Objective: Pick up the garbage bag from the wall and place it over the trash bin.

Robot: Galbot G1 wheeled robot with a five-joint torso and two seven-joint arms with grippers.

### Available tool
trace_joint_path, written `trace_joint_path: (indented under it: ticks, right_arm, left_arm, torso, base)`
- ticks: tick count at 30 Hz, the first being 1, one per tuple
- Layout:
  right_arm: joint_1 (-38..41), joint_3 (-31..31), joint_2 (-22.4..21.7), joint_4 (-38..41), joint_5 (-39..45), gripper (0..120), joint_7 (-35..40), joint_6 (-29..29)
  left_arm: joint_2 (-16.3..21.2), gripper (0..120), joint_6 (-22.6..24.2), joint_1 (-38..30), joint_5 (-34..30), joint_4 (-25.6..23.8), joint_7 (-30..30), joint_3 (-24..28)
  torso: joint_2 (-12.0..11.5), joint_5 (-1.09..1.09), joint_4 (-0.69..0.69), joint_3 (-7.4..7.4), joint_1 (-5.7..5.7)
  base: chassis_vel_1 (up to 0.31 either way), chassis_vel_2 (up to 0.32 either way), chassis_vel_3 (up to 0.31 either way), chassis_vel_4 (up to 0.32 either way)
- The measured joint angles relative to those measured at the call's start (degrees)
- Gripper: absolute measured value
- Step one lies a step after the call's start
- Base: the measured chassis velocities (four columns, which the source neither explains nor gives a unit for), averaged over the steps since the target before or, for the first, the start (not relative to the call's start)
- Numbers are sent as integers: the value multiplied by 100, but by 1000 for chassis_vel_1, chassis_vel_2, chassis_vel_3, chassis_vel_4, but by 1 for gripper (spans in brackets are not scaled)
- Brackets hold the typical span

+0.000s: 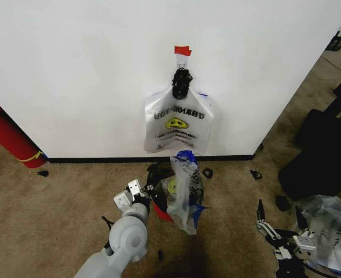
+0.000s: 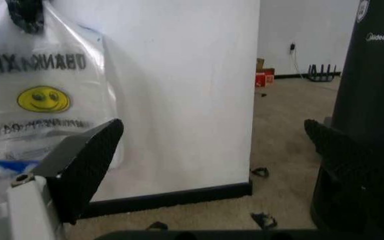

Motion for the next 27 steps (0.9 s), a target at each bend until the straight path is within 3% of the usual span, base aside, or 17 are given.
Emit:
trace_joint_path:
  ticks: [8,19,24,27]
  right_arm:
    - [86,-36,59,63,-25,100,1,-82]
    - [64,-39,19,105,-28,100,11,-90]
    - [103,-97,-42,116,-7,100,20,-135]
    - [121,-128,-56,106,-1,100,25,-148]
  left_arm:
    - [-136,3,-14,81,46,85,-70,-63]
    - [-41,38,199,196,-61,-171,-101,-159]
    - [260,60,337,353,8,-574,-27,-289]
    - [379,65,417,418,40,-742,-8,-314]
  torso:
    - [0,0,1,0,0]
    - [0,-1,-1,0,0]
    - [0,-1,0,0,0]
    - [0,-1,1,0,0]
  base:
    - [0,0,0,0]
    - [0,0,0,0]
    - [0,0,0,0]
    - [0,0,0,0]
